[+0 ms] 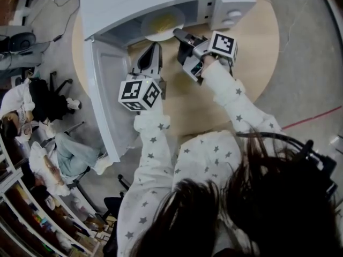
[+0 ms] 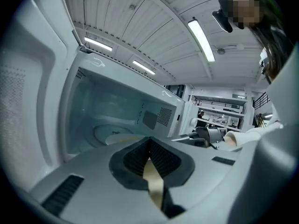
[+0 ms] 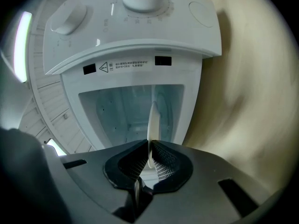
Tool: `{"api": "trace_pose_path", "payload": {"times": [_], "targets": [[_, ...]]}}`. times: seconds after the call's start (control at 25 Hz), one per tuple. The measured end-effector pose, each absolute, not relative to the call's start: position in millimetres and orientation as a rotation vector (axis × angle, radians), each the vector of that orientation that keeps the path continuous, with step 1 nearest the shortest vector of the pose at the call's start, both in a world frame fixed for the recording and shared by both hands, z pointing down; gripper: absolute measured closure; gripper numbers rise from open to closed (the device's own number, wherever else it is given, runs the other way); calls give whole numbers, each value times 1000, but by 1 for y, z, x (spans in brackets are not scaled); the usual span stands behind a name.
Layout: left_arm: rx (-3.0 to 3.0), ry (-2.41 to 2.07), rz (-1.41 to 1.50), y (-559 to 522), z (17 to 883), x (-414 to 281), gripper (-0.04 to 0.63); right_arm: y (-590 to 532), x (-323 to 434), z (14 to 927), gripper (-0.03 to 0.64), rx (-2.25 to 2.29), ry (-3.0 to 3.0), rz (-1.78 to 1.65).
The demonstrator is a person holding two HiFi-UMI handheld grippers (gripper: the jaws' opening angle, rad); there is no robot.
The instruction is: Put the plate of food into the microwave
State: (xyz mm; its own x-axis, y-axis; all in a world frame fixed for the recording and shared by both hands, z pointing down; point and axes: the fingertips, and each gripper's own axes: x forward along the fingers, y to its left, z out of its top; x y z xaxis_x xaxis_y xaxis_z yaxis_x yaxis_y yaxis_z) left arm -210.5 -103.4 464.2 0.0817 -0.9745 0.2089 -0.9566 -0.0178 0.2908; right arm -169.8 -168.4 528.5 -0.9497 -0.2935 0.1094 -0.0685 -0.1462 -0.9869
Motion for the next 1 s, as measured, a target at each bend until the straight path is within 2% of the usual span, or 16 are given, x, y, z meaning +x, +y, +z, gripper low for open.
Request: {"api": "trace_pose_path", "payload": {"times": [1.0], "targets": [[2096, -1822, -35, -111, 446, -190, 594, -173, -162, 509, 597, -580, 1970, -2153]]}}
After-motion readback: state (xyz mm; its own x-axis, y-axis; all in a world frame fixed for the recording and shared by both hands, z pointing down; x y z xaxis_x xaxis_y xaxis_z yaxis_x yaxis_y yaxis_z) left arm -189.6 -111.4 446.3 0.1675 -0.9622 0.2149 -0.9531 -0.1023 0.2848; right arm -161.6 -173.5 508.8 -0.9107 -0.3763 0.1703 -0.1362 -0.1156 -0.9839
